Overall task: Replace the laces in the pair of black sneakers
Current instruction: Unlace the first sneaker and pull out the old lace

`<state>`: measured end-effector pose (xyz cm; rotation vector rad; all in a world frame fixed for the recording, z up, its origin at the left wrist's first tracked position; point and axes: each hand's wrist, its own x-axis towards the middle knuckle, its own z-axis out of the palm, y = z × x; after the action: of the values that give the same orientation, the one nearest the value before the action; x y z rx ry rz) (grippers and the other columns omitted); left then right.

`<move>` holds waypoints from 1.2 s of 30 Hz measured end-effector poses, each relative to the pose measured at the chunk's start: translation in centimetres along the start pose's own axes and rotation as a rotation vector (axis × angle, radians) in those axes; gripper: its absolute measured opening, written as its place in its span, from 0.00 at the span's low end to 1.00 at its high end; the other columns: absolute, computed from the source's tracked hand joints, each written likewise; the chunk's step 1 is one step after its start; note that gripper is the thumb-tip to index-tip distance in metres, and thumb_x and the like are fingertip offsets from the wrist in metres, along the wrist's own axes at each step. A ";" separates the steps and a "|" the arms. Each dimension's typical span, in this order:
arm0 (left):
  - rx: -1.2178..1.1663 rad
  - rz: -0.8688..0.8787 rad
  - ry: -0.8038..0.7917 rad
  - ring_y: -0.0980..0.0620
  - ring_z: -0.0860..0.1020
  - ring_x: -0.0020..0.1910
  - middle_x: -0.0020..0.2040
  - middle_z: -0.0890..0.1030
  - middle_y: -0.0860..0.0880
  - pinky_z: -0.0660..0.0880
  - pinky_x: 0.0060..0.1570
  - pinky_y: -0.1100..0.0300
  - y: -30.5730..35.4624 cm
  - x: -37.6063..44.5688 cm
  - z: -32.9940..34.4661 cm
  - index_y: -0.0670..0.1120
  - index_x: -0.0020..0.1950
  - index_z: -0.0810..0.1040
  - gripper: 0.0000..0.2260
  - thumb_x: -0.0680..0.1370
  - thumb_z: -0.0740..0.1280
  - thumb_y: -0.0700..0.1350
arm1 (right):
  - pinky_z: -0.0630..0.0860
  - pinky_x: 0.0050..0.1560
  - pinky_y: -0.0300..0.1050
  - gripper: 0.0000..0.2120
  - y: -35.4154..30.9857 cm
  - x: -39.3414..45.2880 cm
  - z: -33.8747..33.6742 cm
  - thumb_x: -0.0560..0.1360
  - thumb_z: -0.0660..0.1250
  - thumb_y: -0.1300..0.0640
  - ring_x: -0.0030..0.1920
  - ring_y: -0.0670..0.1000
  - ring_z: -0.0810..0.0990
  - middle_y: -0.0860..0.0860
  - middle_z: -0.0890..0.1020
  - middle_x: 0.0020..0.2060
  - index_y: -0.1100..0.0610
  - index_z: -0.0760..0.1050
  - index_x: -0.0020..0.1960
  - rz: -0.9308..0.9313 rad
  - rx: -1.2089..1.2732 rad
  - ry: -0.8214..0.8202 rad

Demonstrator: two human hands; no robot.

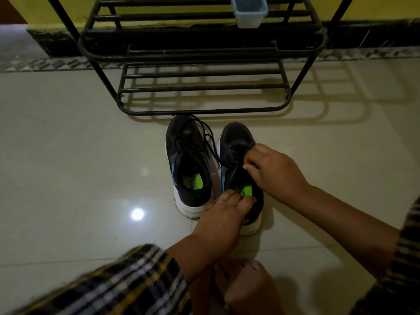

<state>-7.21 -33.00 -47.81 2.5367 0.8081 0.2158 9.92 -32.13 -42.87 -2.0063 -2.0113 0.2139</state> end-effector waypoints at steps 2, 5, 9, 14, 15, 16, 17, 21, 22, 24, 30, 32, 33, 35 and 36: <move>-0.005 0.003 -0.016 0.43 0.71 0.62 0.55 0.76 0.47 0.76 0.50 0.45 0.0 0.0 0.0 0.50 0.65 0.67 0.18 0.75 0.58 0.44 | 0.68 0.35 0.43 0.03 0.3 -0.1 0.0 0.75 0.67 0.58 0.39 0.55 0.77 0.54 0.77 0.43 0.58 0.76 0.44 0.003 0.012 0.024; 0.014 0.017 -0.016 0.44 0.71 0.62 0.56 0.76 0.48 0.77 0.50 0.47 -0.1 -0.1 -0.1 0.50 0.65 0.68 0.19 0.74 0.61 0.43 | 0.72 0.38 0.45 0.03 1.1 -0.1 -0.3 0.74 0.67 0.59 0.38 0.52 0.75 0.51 0.76 0.41 0.58 0.76 0.43 0.094 0.150 0.076; 0.038 0.023 -0.034 0.44 0.70 0.65 0.58 0.76 0.48 0.76 0.50 0.47 0.2 -0.2 -0.3 0.50 0.66 0.68 0.19 0.76 0.63 0.42 | 0.71 0.40 0.40 0.04 2.1 -0.3 -0.4 0.73 0.69 0.62 0.34 0.46 0.74 0.52 0.79 0.39 0.58 0.78 0.39 0.268 0.363 0.120; 0.052 0.055 -0.065 0.45 0.70 0.64 0.58 0.76 0.48 0.73 0.51 0.50 -0.3 0.3 -0.8 0.50 0.67 0.68 0.20 0.76 0.64 0.42 | 0.68 0.43 0.37 0.05 2.0 -0.1 -0.5 0.75 0.66 0.63 0.38 0.47 0.75 0.52 0.79 0.46 0.57 0.80 0.47 0.411 0.413 0.102; 0.065 0.070 -0.060 0.44 0.71 0.63 0.58 0.76 0.48 0.73 0.50 0.50 -0.4 0.3 -0.8 0.50 0.67 0.68 0.20 0.75 0.65 0.43 | 0.68 0.43 0.36 0.07 1.6 0.0 -0.9 0.75 0.66 0.63 0.40 0.47 0.74 0.52 0.78 0.47 0.57 0.80 0.51 0.363 0.380 0.130; 0.073 0.080 -0.055 0.44 0.72 0.62 0.57 0.77 0.48 0.74 0.49 0.51 -0.4 0.2 -0.8 0.50 0.66 0.68 0.20 0.75 0.65 0.43 | 0.69 0.44 0.37 0.09 1.1 0.0 -1.1 0.75 0.66 0.61 0.41 0.47 0.74 0.52 0.77 0.48 0.57 0.79 0.54 0.297 0.344 0.134; 0.074 0.080 -0.057 0.44 0.72 0.62 0.57 0.77 0.47 0.74 0.49 0.51 -0.4 0.2 -0.8 0.50 0.66 0.68 0.20 0.75 0.64 0.44 | 0.71 0.45 0.39 0.11 0.5 0.0 -1.4 0.75 0.65 0.60 0.43 0.48 0.75 0.51 0.76 0.50 0.57 0.78 0.57 0.227 0.288 0.104; 0.080 0.061 -0.040 0.43 0.73 0.61 0.55 0.77 0.47 0.77 0.48 0.50 -0.2 0.1 -0.4 0.48 0.65 0.68 0.19 0.75 0.55 0.48 | 0.73 0.40 0.46 0.10 -1.2 -0.1 -0.6 0.71 0.71 0.56 0.50 0.55 0.76 0.55 0.76 0.51 0.57 0.80 0.52 -0.019 -0.246 -0.091; 0.084 0.064 -0.021 0.43 0.74 0.59 0.54 0.78 0.47 0.78 0.47 0.50 -0.2 0.1 -0.2 0.48 0.64 0.68 0.19 0.74 0.54 0.48 | 0.73 0.35 0.46 0.09 -1.1 -0.2 -0.3 0.65 0.76 0.58 0.45 0.57 0.77 0.56 0.77 0.45 0.59 0.81 0.44 -0.075 -0.319 -0.062; 0.087 0.071 0.017 0.43 0.75 0.58 0.52 0.78 0.47 0.79 0.44 0.50 -0.2 0.0 0.1 0.48 0.62 0.68 0.18 0.73 0.54 0.47 | 0.70 0.31 0.45 0.10 -1.1 -0.4 0.1 0.57 0.80 0.61 0.38 0.59 0.77 0.56 0.77 0.36 0.60 0.80 0.33 -0.116 -0.322 0.017; 0.118 0.070 0.072 0.46 0.77 0.57 0.52 0.79 0.49 0.77 0.40 0.57 0.3 -0.3 0.2 0.49 0.59 0.70 0.16 0.72 0.62 0.45 | 0.69 0.38 0.44 0.02 0.6 -0.6 -0.1 0.68 0.74 0.60 0.41 0.57 0.75 0.54 0.77 0.39 0.58 0.83 0.41 0.045 0.018 0.121; 0.098 0.064 0.058 0.45 0.77 0.57 0.52 0.79 0.48 0.78 0.40 0.55 0.2 -0.3 0.2 0.49 0.59 0.70 0.20 0.69 0.70 0.42 | 0.69 0.43 0.44 0.03 1.2 -0.3 -0.4 0.71 0.71 0.61 0.45 0.55 0.75 0.53 0.77 0.41 0.58 0.83 0.43 0.148 0.165 0.146; 0.098 0.064 0.059 0.45 0.77 0.57 0.52 0.79 0.48 0.78 0.41 0.55 0.2 -0.3 0.1 0.49 0.60 0.69 0.20 0.70 0.69 0.42 | 0.69 0.44 0.44 0.03 1.5 -0.1 -0.6 0.71 0.71 0.62 0.45 0.54 0.75 0.52 0.77 0.41 0.58 0.83 0.43 0.203 0.244 0.169; 0.119 0.065 0.071 0.46 0.77 0.57 0.52 0.79 0.49 0.78 0.42 0.55 0.3 -0.3 0.0 0.49 0.60 0.69 0.17 0.72 0.64 0.43 | 0.69 0.45 0.43 0.04 2.0 0.0 -0.9 0.72 0.70 0.61 0.45 0.53 0.75 0.52 0.77 0.42 0.58 0.83 0.44 0.310 0.338 0.206; 0.116 0.064 0.074 0.46 0.77 0.57 0.53 0.79 0.49 0.78 0.42 0.56 0.3 -0.3 0.0 0.49 0.60 0.69 0.17 0.72 0.64 0.43 | 0.68 0.46 0.43 0.05 2.3 0.0 -0.9 0.73 0.69 0.60 0.47 0.54 0.75 0.52 0.78 0.44 0.57 0.83 0.46 0.349 0.292 0.184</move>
<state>-7.31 -33.35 -47.64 2.6805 0.7888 0.2930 12.40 -32.18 -42.75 -2.0839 -1.4202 0.3583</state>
